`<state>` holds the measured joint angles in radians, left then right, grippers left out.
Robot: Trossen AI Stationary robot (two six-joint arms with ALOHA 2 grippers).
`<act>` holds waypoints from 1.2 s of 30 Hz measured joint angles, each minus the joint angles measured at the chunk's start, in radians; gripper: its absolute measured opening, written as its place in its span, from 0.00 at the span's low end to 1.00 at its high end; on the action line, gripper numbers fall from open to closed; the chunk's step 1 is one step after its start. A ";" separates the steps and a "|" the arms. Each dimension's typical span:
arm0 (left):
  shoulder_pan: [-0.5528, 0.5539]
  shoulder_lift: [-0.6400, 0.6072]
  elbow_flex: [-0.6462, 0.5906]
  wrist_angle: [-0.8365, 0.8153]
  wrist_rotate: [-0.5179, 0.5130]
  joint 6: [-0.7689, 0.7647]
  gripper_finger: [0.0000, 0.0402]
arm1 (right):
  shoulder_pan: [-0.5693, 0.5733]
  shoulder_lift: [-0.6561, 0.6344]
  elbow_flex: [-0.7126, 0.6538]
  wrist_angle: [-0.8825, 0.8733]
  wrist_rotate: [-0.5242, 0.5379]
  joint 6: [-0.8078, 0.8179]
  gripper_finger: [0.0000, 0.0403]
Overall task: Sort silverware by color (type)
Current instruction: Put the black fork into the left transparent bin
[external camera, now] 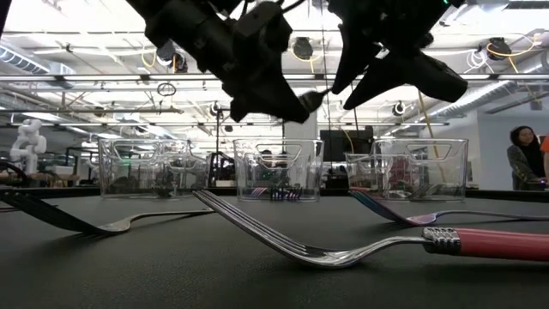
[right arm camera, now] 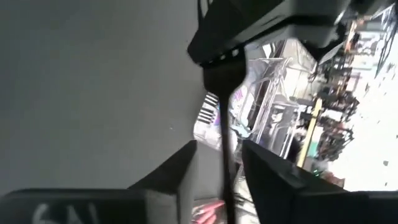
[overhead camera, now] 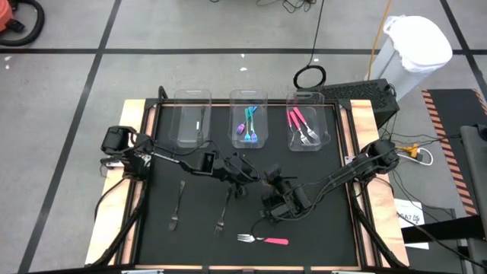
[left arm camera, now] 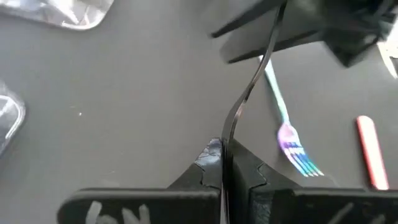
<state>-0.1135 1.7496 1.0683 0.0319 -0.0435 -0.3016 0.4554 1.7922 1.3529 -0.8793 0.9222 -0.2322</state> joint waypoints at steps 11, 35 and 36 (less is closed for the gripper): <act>0.000 -0.111 0.000 -0.202 -0.058 0.031 0.00 | 0.046 0.000 0.000 -0.120 0.138 0.336 0.48; -0.067 -0.242 -0.001 -0.386 -0.259 0.000 0.00 | 0.209 -0.315 -0.054 -0.546 0.122 1.176 0.70; -0.072 -0.267 -0.001 -0.388 -0.278 0.010 0.00 | 0.232 -0.324 -0.079 -0.534 0.128 1.228 0.69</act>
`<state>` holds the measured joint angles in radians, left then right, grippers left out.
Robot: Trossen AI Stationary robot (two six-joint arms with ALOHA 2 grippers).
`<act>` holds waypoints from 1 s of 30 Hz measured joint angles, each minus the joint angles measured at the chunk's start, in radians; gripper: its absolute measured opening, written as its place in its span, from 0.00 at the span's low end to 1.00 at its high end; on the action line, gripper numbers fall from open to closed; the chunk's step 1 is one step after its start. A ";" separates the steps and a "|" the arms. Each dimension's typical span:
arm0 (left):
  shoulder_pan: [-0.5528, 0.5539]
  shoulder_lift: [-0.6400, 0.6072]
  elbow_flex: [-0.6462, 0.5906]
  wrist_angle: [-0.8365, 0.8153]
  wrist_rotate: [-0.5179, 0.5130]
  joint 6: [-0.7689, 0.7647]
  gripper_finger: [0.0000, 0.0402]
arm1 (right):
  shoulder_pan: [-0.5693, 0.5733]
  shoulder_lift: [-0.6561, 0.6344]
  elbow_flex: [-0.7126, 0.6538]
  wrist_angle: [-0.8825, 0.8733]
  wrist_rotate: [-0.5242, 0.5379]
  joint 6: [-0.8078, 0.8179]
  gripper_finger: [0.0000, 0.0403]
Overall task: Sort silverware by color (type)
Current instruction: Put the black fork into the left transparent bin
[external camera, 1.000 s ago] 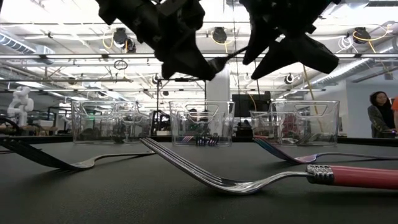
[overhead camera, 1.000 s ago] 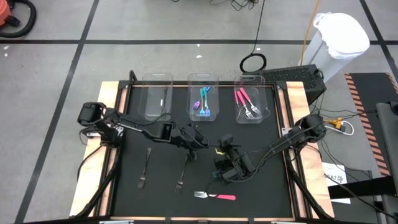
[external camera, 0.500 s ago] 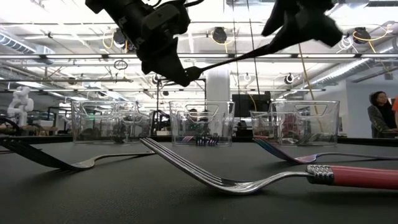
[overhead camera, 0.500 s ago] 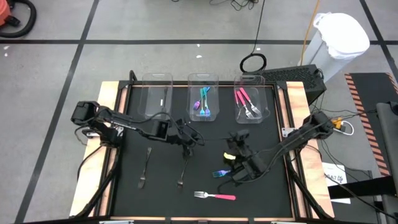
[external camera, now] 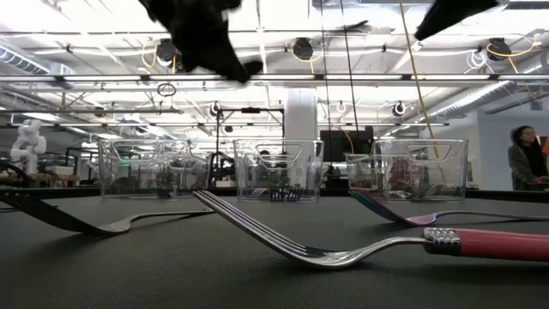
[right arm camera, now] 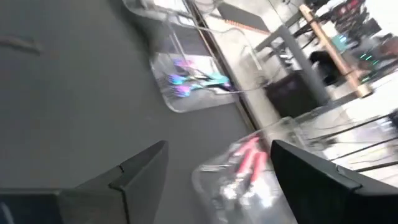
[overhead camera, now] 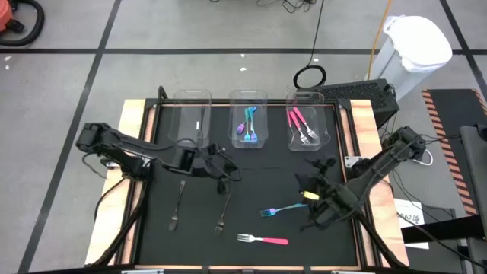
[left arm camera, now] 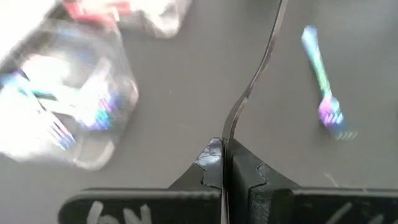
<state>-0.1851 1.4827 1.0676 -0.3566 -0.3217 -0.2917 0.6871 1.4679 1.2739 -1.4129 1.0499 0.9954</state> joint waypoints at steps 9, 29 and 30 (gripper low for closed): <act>0.012 -0.289 0.001 -0.073 -0.096 0.092 0.00 | 0.101 -0.009 -0.201 0.265 0.214 0.116 0.65; 0.457 -0.663 -0.320 -0.083 -0.137 -0.040 0.00 | 0.102 -0.009 -0.208 0.528 0.260 -0.231 0.64; 0.482 -0.658 -0.334 -0.080 -0.138 -0.057 0.00 | 0.102 -0.009 -0.208 0.527 0.259 -0.233 0.64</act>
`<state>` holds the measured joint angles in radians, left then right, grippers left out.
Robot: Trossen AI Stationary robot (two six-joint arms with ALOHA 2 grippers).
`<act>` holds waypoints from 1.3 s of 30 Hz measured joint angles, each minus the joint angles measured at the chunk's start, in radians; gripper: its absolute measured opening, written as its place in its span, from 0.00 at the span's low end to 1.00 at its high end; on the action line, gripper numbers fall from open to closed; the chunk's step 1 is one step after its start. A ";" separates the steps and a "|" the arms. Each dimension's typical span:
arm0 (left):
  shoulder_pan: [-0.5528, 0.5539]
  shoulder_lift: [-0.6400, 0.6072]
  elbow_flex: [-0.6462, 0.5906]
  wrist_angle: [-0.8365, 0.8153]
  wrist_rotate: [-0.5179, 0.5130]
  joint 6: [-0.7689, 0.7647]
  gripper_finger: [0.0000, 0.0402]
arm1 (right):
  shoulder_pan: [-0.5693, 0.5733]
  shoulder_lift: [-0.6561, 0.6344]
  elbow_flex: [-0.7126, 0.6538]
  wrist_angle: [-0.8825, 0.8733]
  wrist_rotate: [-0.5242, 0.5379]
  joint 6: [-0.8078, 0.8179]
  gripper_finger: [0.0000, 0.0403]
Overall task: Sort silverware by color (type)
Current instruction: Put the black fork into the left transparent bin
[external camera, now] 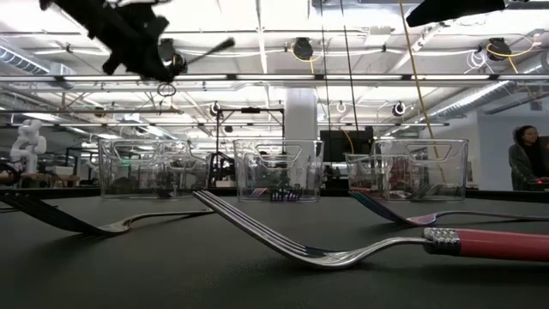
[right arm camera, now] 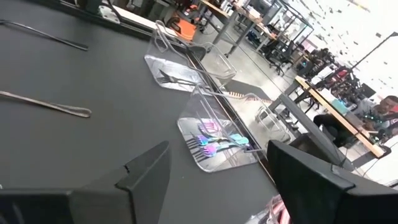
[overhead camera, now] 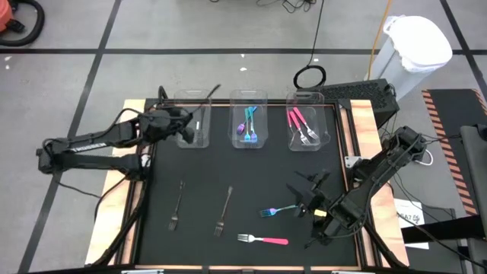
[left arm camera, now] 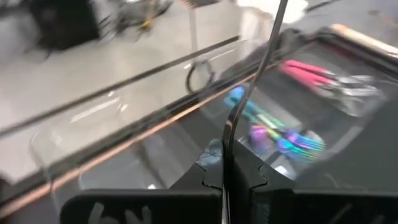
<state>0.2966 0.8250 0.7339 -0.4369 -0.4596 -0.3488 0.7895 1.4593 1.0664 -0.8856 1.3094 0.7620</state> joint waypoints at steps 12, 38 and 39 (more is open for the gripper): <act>0.130 0.130 -0.086 0.034 -0.037 -0.247 0.02 | 0.000 0.000 0.000 0.003 -0.005 -0.019 0.64; 0.129 0.347 -0.086 -0.039 0.093 -0.483 0.03 | 0.000 0.000 0.000 0.003 -0.058 -0.042 0.64; 0.130 0.347 -0.086 -0.042 0.093 -0.484 0.03 | 0.000 0.000 0.000 0.004 -0.058 -0.042 0.64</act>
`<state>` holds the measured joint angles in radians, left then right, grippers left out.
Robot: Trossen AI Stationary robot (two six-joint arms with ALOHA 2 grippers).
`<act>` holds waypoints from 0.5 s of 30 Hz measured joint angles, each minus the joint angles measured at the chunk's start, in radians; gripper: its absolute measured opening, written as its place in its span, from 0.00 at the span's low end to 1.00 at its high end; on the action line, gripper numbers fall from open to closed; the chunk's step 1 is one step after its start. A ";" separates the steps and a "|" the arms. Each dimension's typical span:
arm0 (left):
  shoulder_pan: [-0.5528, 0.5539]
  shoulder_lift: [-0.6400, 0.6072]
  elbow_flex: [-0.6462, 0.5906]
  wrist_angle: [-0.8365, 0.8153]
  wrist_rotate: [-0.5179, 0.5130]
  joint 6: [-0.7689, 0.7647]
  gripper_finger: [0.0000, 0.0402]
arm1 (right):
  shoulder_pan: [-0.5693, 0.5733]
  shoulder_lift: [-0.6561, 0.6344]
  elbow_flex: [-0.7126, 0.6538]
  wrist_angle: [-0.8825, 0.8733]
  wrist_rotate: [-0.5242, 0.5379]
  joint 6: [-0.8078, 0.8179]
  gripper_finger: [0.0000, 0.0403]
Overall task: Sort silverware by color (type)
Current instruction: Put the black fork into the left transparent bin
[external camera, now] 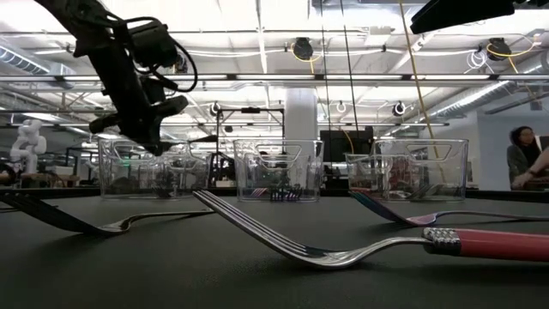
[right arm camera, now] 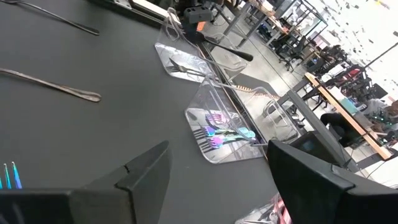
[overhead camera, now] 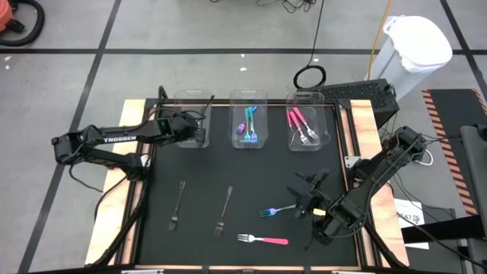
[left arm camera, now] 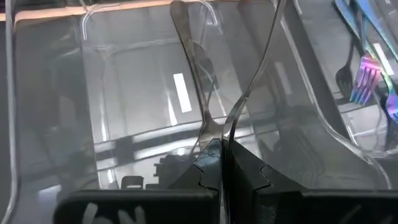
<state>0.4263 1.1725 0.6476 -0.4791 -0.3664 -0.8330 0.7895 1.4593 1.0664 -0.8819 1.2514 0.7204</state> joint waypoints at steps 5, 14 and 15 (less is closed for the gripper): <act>0.007 0.016 0.000 -0.045 -0.001 -0.051 0.03 | 0.000 0.000 0.000 0.002 0.000 0.000 0.64; 0.067 0.054 0.000 -0.087 -0.027 -0.180 0.03 | 0.000 0.000 0.000 0.003 0.000 0.000 0.64; 0.073 0.056 0.000 -0.087 -0.027 -0.185 0.03 | 0.000 0.000 0.000 0.003 0.000 0.000 0.64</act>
<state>0.4995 1.2289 0.6476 -0.5662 -0.3939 -1.0175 0.7895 1.4593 1.0664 -0.8791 1.2514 0.7204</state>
